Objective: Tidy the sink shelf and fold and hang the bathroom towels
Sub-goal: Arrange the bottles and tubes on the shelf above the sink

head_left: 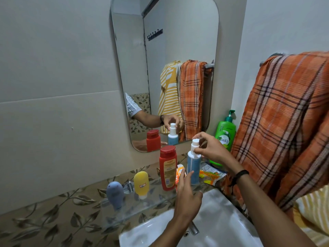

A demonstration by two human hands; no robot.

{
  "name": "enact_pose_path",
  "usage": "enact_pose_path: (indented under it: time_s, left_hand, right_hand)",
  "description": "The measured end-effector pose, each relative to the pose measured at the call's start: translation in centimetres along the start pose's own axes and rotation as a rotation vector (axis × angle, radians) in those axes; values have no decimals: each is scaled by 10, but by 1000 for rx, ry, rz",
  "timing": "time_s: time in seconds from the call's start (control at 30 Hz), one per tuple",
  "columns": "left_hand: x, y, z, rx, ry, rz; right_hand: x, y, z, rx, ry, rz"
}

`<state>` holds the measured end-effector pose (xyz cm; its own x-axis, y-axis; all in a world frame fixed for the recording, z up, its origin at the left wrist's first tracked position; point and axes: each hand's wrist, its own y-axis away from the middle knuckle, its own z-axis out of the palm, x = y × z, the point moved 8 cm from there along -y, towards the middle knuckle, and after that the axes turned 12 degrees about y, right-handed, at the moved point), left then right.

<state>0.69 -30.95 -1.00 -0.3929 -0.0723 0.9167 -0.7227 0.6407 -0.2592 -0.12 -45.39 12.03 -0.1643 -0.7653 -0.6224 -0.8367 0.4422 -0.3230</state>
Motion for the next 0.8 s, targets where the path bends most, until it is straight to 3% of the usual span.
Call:
enact_pose_path:
  time_s: [0.43,0.8]
  left_hand:
    - [-1,-21,2,189,254,-124]
    - [-7,-39,0,291,101,-109]
  right_hand:
    - [7,-1,3,-90,-107,-138]
    - [10,3,16,-189,-392,-138]
